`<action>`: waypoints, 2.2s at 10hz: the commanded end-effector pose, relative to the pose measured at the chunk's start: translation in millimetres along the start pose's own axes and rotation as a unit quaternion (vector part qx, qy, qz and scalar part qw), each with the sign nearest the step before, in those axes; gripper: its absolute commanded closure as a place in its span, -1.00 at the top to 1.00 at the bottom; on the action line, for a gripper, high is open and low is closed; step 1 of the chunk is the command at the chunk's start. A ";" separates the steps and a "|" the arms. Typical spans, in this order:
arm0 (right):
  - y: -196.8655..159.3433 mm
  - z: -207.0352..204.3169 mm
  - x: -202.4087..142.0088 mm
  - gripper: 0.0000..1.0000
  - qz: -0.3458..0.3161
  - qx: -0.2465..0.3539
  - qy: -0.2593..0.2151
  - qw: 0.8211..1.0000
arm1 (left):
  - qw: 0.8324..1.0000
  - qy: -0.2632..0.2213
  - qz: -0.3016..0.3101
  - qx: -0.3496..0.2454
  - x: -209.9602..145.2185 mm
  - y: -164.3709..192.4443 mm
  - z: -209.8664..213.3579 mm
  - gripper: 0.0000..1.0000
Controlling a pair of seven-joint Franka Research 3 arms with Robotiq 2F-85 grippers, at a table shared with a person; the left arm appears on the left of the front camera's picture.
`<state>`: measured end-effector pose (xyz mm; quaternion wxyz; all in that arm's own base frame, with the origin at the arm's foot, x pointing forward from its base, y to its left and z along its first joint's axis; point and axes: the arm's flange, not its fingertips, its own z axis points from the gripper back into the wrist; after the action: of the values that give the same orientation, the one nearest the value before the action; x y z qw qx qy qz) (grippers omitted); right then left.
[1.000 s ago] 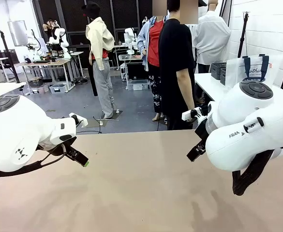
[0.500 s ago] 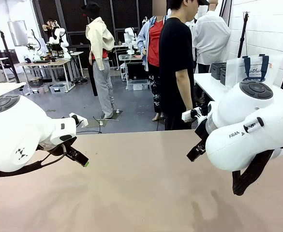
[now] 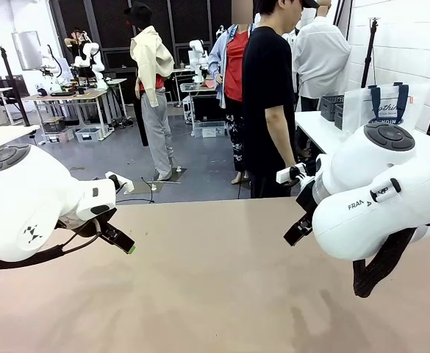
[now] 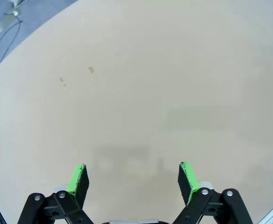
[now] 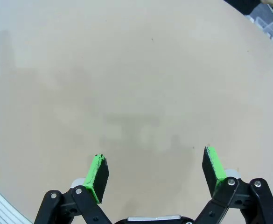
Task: Transfer purchased items from the store into the shopping bag.
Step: Open the Reusable shopping bag in the center of the table.
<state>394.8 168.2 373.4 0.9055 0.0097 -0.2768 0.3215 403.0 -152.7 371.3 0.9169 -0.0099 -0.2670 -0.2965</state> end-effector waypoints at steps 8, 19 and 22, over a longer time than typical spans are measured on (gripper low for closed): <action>-0.1 0.0 0.0 1.00 0.000 0.000 0.000 1.000 | 1.000 0.000 0.002 0.000 -0.4 1.4 0.1 1.00; -0.1 0.0 0.0 1.00 0.000 0.000 0.000 1.000 | 1.000 0.000 0.002 0.000 -0.4 1.4 0.1 1.00; -0.1 0.0 0.0 1.00 0.000 0.000 0.000 1.000 | 1.000 0.000 0.002 0.000 -0.4 1.4 0.1 1.00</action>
<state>394.8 168.2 373.4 0.9055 0.0097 -0.2768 0.3215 403.0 -152.7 371.3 0.9169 -0.0099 -0.2670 -0.2965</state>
